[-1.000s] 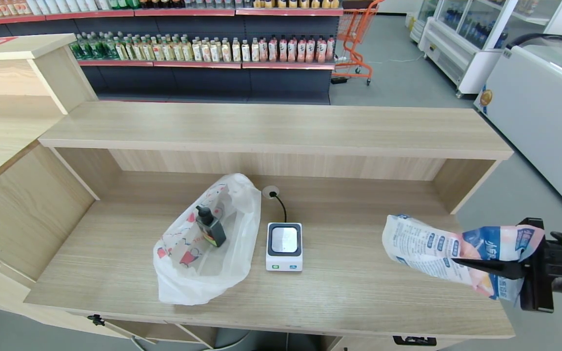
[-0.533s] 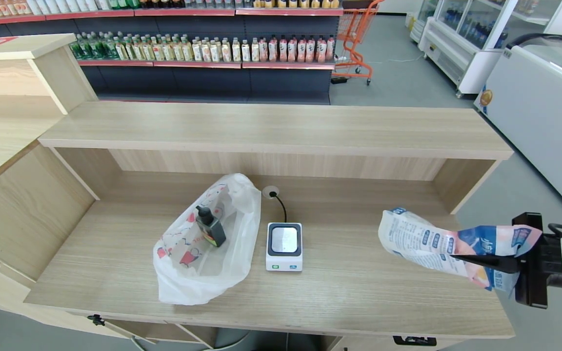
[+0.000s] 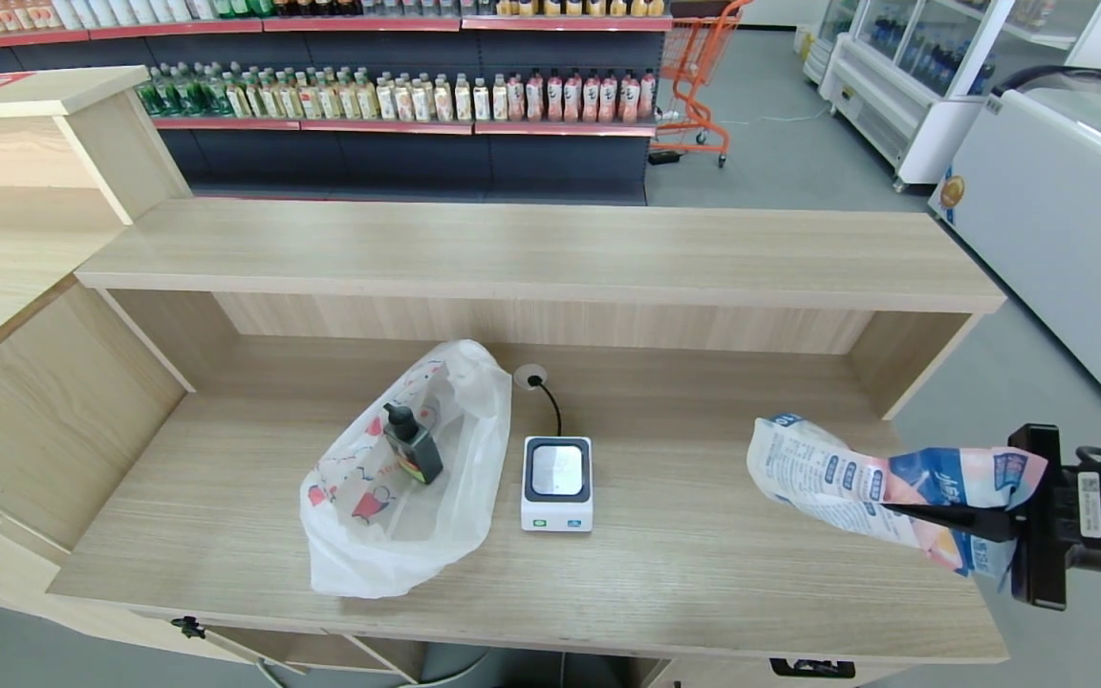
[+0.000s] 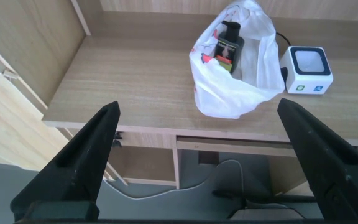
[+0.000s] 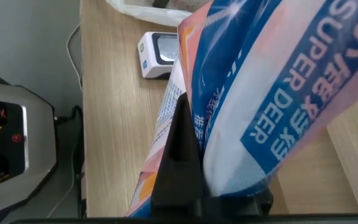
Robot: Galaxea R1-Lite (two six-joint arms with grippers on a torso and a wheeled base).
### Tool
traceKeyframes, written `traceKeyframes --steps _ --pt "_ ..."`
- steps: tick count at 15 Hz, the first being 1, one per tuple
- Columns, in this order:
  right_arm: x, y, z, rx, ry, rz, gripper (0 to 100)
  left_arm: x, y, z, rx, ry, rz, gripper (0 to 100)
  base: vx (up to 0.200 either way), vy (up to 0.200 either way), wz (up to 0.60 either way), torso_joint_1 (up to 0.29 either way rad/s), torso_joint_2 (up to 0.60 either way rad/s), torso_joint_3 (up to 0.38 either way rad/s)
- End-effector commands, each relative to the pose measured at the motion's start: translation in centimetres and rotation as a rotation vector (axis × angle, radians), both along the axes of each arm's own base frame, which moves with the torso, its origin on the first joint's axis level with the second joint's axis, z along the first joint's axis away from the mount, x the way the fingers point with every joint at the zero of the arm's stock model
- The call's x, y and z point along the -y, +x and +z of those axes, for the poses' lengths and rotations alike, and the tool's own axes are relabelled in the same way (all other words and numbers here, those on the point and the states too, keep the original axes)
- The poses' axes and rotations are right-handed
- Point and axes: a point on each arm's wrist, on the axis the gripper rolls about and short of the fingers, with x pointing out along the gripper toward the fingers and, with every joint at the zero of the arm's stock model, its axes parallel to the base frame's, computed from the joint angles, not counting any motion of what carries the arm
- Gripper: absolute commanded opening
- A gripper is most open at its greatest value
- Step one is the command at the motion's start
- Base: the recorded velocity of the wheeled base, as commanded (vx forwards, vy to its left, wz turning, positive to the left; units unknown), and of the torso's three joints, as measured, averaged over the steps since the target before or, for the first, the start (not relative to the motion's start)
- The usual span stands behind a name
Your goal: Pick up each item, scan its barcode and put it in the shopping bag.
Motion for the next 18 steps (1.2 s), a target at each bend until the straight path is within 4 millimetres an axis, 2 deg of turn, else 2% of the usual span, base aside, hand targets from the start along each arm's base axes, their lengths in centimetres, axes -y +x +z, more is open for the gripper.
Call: traceKeyframes --steps 1,7,12,16,18 --pt "0.0 -0.1 0.1 0.002 0.001 0.000 0 0.0 0.0 0.0 0.000 -0.002 0.000 100 0.000 0.200 0.00 0.002 0.00 -0.002" --pt "0.1 0.7 0.2 -0.042 0.012 -0.006 0 0.0 0.0 0.0 0.000 0.001 0.001 100 0.000 0.200 0.00 0.001 0.00 0.001" --pt "0.2 2.4 -1.4 -0.105 0.011 -0.009 0 0.0 0.0 0.0 0.000 0.001 0.000 100 0.000 0.200 0.00 0.001 0.00 0.000" --pt "0.4 5.5 -2.2 -0.091 -0.016 0.008 0 0.0 0.0 0.0 0.000 0.001 0.000 100 0.000 0.000 0.00 0.000 0.00 0.000" --pt "0.4 6.1 -2.8 -0.093 -0.026 0.016 0 0.0 0.0 0.0 0.000 0.001 0.000 100 0.000 0.000 0.00 0.000 0.00 0.000"
